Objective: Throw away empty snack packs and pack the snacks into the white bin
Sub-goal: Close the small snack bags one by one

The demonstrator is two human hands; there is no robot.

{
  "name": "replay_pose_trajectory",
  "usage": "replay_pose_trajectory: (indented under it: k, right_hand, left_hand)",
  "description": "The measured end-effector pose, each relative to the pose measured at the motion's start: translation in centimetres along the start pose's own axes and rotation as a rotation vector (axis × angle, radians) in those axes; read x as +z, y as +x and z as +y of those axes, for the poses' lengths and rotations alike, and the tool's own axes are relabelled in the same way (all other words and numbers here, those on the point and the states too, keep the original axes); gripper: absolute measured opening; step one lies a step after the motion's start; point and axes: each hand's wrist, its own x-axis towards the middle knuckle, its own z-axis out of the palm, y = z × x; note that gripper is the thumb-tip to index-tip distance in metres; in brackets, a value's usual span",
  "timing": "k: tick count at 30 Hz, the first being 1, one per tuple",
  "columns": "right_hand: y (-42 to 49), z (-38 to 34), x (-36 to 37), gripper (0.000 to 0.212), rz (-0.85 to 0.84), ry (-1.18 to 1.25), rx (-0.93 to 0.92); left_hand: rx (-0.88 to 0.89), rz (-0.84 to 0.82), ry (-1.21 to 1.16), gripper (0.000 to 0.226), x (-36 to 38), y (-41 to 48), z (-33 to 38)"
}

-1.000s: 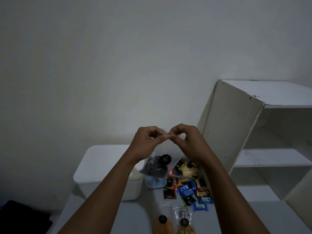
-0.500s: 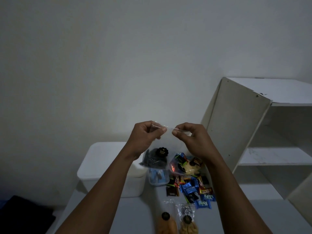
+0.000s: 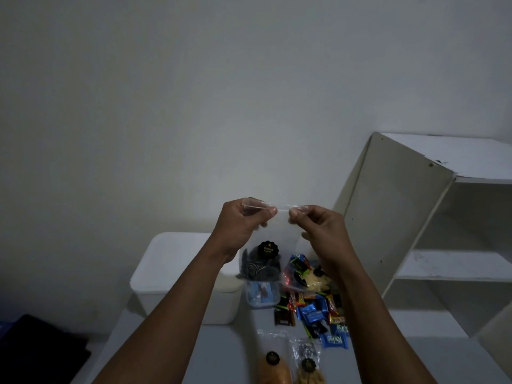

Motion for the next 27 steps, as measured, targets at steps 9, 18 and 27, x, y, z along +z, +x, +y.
replay_pose_trajectory:
  k: [9,18,27]
  right_hand:
    - [-0.1,0.9,0.3,0.016,0.236,0.088,0.02]
    - [0.5,-0.8,-1.6,0.009,-0.158,-0.396,-0.051]
    - [1.6,-0.7,0.4,0.029,-0.27,-0.702,-0.139]
  left_hand:
    - [-0.08,0.079,-0.169,0.009,0.5,0.0,-0.8]
    - [0.04,0.015,0.197,0.013,0.9,-0.4,-1.0]
    - [0.138,0.013,0.328,0.013,1.6,-0.2,-1.9]
